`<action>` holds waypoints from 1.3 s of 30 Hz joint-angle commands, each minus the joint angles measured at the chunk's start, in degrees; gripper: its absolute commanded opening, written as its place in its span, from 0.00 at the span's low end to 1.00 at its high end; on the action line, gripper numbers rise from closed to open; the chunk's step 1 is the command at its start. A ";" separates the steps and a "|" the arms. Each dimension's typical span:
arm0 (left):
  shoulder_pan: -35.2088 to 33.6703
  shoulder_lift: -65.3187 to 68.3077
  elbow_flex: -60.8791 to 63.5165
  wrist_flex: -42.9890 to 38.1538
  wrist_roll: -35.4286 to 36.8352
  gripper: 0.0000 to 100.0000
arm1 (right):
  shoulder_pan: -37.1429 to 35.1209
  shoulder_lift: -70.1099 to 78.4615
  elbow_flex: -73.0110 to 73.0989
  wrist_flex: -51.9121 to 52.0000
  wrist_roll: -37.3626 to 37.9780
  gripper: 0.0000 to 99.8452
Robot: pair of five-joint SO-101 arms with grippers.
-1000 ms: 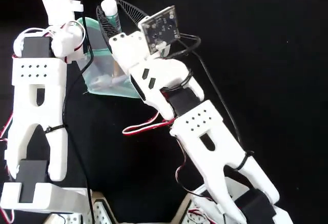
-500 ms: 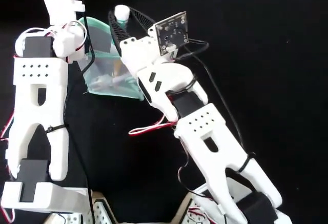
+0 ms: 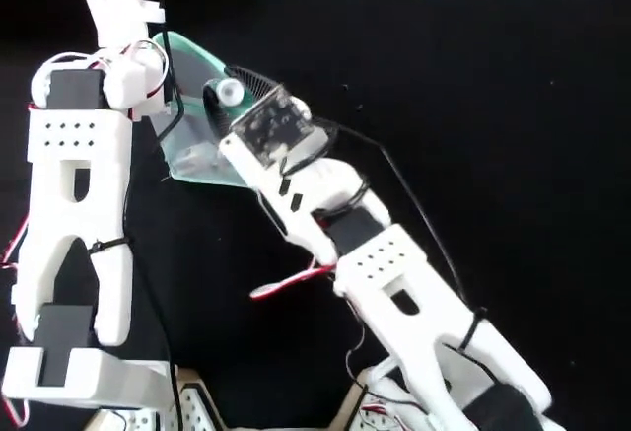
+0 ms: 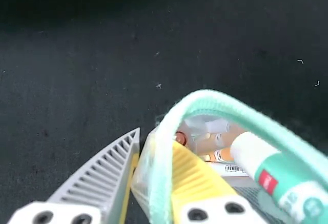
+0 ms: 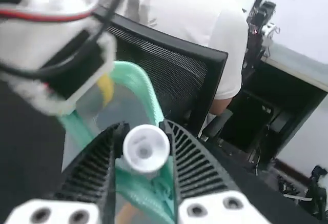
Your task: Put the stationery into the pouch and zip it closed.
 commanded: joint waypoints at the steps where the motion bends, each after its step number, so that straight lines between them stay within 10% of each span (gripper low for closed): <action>1: -0.48 8.97 13.67 -0.09 -0.97 0.03 | -1.41 -2.33 5.05 5.01 1.93 0.08; 5: -0.48 8.97 14.37 -1.14 -0.97 0.03 | -0.26 -7.16 0.84 19.25 1.76 0.26; 18: -0.57 8.97 15.25 -2.29 -0.97 0.03 | 5.54 -27.82 -4.35 43.52 1.76 0.26; 39: -0.57 8.97 15.25 -2.29 -0.97 0.03 | 5.80 -18.33 4.44 25.58 -4.75 0.26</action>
